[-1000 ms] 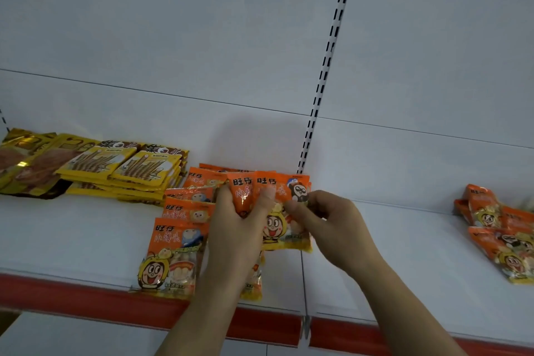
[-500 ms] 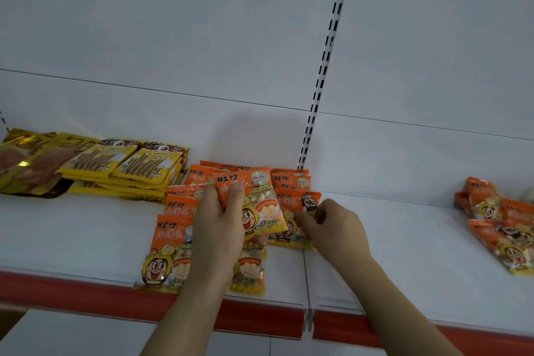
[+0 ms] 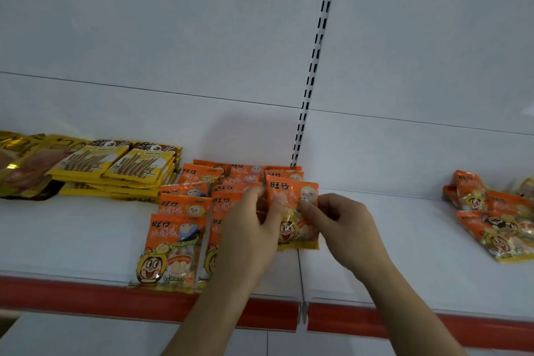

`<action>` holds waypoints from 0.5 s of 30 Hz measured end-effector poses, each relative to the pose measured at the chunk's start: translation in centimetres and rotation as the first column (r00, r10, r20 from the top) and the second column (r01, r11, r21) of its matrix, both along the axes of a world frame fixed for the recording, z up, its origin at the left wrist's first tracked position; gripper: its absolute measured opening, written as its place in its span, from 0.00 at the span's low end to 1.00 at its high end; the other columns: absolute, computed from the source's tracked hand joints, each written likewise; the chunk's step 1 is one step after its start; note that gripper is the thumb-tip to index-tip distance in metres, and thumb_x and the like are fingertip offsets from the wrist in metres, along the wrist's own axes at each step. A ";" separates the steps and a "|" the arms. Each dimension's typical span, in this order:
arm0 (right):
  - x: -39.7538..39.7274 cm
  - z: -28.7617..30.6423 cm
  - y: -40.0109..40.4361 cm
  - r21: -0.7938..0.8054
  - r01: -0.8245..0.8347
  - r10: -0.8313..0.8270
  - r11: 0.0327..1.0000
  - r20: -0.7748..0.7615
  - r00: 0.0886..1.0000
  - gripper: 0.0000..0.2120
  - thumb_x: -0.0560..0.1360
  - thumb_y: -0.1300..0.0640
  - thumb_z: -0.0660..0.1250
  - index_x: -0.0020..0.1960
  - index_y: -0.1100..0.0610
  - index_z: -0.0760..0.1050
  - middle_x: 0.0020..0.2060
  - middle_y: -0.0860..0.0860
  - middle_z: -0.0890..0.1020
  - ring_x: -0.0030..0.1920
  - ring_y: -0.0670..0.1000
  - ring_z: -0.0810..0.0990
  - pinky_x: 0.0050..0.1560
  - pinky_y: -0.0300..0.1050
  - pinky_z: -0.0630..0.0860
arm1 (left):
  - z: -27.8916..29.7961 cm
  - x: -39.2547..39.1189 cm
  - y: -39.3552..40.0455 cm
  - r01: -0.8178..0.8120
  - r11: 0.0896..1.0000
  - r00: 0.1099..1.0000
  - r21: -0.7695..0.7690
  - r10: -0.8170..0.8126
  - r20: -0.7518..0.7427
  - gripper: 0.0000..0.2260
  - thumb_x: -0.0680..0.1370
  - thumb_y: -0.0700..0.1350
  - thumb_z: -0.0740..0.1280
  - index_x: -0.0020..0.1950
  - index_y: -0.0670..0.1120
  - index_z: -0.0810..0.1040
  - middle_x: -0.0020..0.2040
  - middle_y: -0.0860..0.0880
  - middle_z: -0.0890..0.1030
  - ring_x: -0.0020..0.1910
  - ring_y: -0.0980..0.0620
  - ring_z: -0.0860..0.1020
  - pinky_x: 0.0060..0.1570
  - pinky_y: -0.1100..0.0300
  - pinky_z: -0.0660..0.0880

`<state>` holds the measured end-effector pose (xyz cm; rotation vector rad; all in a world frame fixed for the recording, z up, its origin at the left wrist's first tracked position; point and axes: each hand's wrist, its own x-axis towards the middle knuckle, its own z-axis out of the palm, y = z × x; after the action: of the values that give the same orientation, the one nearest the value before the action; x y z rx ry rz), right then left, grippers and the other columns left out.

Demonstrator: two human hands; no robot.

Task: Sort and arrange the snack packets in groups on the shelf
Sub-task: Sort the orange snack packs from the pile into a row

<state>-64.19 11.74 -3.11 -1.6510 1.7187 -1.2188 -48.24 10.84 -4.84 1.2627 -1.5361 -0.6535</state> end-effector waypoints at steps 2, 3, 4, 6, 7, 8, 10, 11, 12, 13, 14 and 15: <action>-0.9 -0.9 -0.4 0.041 0.079 -0.078 0.996 -0.017 0.997 0.13 0.76 0.45 0.71 0.37 0.52 0.80 0.31 0.47 0.83 0.29 0.45 0.78 0.33 0.45 0.73 | -0.1 1.0 0.0 -0.091 0.991 0.990 -0.101 0.101 0.102 0.07 0.82 0.57 0.62 0.56 0.56 0.74 0.44 0.62 0.78 0.42 0.66 0.78 0.38 0.72 0.75; -1.1 -1.5 -0.6 0.066 0.105 -0.103 0.992 -0.041 0.994 0.15 0.76 0.44 0.71 0.35 0.52 0.79 0.30 0.48 0.83 0.29 0.46 0.78 0.33 0.46 0.73 | -0.2 1.6 -0.2 -0.116 0.984 0.982 -0.134 0.134 0.133 0.07 0.82 0.56 0.63 0.56 0.55 0.75 0.43 0.61 0.78 0.41 0.65 0.78 0.38 0.71 0.75; -1.1 -2.1 -0.9 0.088 0.122 -0.116 0.989 -0.075 0.990 0.16 0.76 0.44 0.71 0.35 0.52 0.78 0.30 0.48 0.82 0.30 0.47 0.79 0.34 0.48 0.75 | -0.3 2.2 -0.3 -0.127 0.982 0.975 -0.142 0.149 0.163 0.06 0.82 0.54 0.64 0.56 0.54 0.76 0.42 0.61 0.79 0.40 0.64 0.78 0.38 0.70 0.76; -0.8 -3.4 -1.4 0.112 0.144 -0.127 0.983 -0.147 0.981 0.16 0.75 0.42 0.70 0.37 0.52 0.79 0.31 0.47 0.83 0.33 0.48 0.82 0.38 0.50 0.80 | -0.7 3.1 -0.4 -0.118 0.986 0.958 -0.121 0.145 0.247 0.06 0.83 0.52 0.64 0.53 0.53 0.78 0.40 0.61 0.79 0.38 0.63 0.79 0.36 0.66 0.78; -0.5 -3.8 -1.5 0.105 0.156 -0.136 0.982 -0.178 0.975 0.15 0.76 0.41 0.70 0.39 0.51 0.79 0.32 0.47 0.83 0.35 0.47 0.82 0.39 0.50 0.82 | -0.9 3.3 -0.4 -0.109 0.987 0.947 -0.114 0.138 0.291 0.06 0.83 0.52 0.64 0.52 0.52 0.79 0.39 0.61 0.79 0.37 0.63 0.79 0.35 0.65 0.78; -0.2 -4.1 -1.6 0.085 0.168 -0.148 0.982 -0.203 0.968 0.14 0.76 0.41 0.69 0.40 0.50 0.79 0.33 0.46 0.83 0.35 0.46 0.82 0.39 0.50 0.82 | -1.1 3.5 -0.3 -0.101 0.989 0.934 -0.112 0.133 0.331 0.07 0.83 0.52 0.64 0.52 0.52 0.80 0.38 0.61 0.79 0.36 0.63 0.79 0.34 0.65 0.78; 0.2 -4.5 -1.6 0.038 0.193 -0.178 0.980 -0.244 0.953 0.13 0.76 0.40 0.69 0.42 0.50 0.77 0.33 0.46 0.82 0.35 0.46 0.81 0.38 0.48 0.80 | -1.4 3.7 0.0 -0.086 0.992 0.914 -0.089 0.114 0.388 0.08 0.83 0.52 0.64 0.51 0.52 0.81 0.37 0.60 0.79 0.35 0.62 0.78 0.35 0.62 0.79; 0.4 -4.5 -1.4 0.018 0.202 -0.191 0.979 -0.262 0.946 0.13 0.76 0.41 0.69 0.43 0.50 0.76 0.33 0.45 0.81 0.35 0.45 0.80 0.36 0.47 0.79 | -1.5 3.7 0.1 -0.082 0.994 0.909 -0.075 0.105 0.404 0.08 0.83 0.52 0.63 0.52 0.52 0.81 0.37 0.59 0.79 0.35 0.61 0.78 0.35 0.60 0.80; 0.6 -4.5 -1.3 0.004 0.207 -0.198 0.978 -0.272 0.942 0.13 0.76 0.41 0.68 0.44 0.51 0.75 0.33 0.45 0.80 0.35 0.45 0.79 0.35 0.45 0.78 | -1.6 3.8 0.2 -0.079 0.994 0.906 -0.074 0.102 0.411 0.09 0.84 0.52 0.63 0.52 0.52 0.81 0.37 0.59 0.80 0.35 0.61 0.79 0.36 0.59 0.80; 0.7 -4.5 -1.2 -0.005 0.210 -0.203 0.978 -0.271 0.941 0.14 0.77 0.40 0.68 0.45 0.51 0.74 0.33 0.45 0.80 0.34 0.45 0.79 0.34 0.44 0.77 | -1.6 3.8 0.3 -0.076 0.994 0.905 -0.081 0.103 0.413 0.09 0.84 0.52 0.63 0.52 0.51 0.81 0.37 0.58 0.80 0.35 0.60 0.79 0.36 0.57 0.80; 0.8 -4.5 -1.1 -0.009 0.213 -0.208 0.977 -0.262 0.942 0.15 0.77 0.39 0.67 0.47 0.51 0.73 0.34 0.45 0.80 0.35 0.45 0.79 0.35 0.45 0.77 | -1.6 3.8 0.3 -0.071 0.993 0.908 -0.094 0.103 0.407 0.09 0.84 0.52 0.63 0.51 0.51 0.81 0.36 0.58 0.80 0.34 0.59 0.79 0.35 0.57 0.80; 0.7 -4.4 -0.9 -0.014 0.219 -0.216 0.976 -0.254 0.943 0.16 0.77 0.38 0.65 0.49 0.51 0.73 0.36 0.45 0.80 0.36 0.45 0.80 0.36 0.45 0.78 | -1.5 3.7 0.3 -0.062 0.992 0.912 -0.107 0.100 0.397 0.09 0.83 0.52 0.63 0.50 0.51 0.81 0.36 0.58 0.80 0.34 0.60 0.78 0.35 0.58 0.79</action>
<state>-63.52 10.82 -7.56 -1.7055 2.1098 -1.1244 -44.57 11.19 -6.33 1.4426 -1.8119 -0.2711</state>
